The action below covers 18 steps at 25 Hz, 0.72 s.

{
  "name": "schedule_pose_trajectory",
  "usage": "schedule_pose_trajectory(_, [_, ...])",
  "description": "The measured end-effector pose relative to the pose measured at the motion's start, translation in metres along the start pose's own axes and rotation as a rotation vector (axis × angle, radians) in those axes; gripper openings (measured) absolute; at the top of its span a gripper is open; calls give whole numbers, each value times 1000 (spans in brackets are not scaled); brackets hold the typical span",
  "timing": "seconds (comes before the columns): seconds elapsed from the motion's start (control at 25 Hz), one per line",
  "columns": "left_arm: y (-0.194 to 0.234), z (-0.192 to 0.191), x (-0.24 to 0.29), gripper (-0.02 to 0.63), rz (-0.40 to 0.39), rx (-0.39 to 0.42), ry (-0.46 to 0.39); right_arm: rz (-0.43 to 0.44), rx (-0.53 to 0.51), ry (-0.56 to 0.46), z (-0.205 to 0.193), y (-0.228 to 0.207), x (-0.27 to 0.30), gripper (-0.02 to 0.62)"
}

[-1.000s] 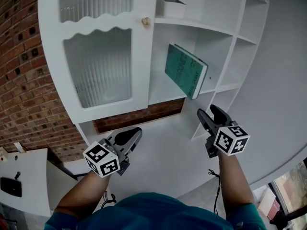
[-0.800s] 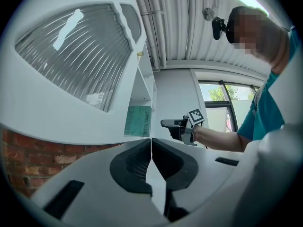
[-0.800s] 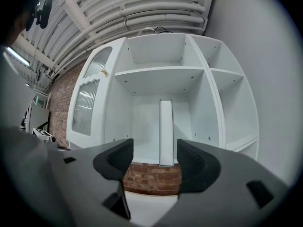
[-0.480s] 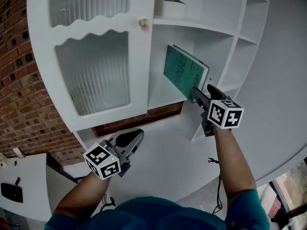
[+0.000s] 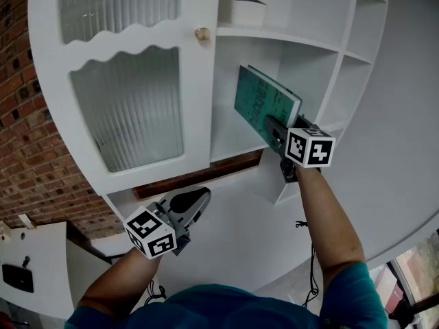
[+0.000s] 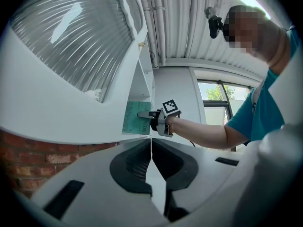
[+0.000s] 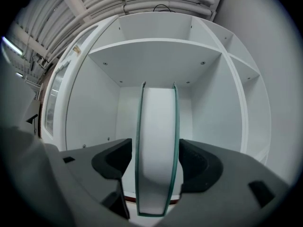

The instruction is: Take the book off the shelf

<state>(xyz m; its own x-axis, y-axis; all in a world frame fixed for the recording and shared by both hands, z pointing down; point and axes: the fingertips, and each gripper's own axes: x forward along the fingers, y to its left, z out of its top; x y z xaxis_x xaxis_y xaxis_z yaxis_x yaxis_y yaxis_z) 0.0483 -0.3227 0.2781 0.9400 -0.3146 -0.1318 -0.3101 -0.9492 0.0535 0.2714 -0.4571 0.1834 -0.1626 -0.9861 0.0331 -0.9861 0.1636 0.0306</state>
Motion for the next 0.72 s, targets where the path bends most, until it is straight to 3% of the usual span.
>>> schedule_pose_trajectory(0.6, [4, -4, 5, 15, -5, -6, 0, -49, -31, 32, -2, -2, 21, 280])
schedule_pose_trajectory(0.68, [4, -4, 4, 15, -5, -6, -1, -71, -35, 37, -3, -4, 22, 194])
schedule_pose_trajectory(0.72, [4, -4, 4, 15, -4, -6, -1, -75, -34, 38, -4, -4, 23, 185])
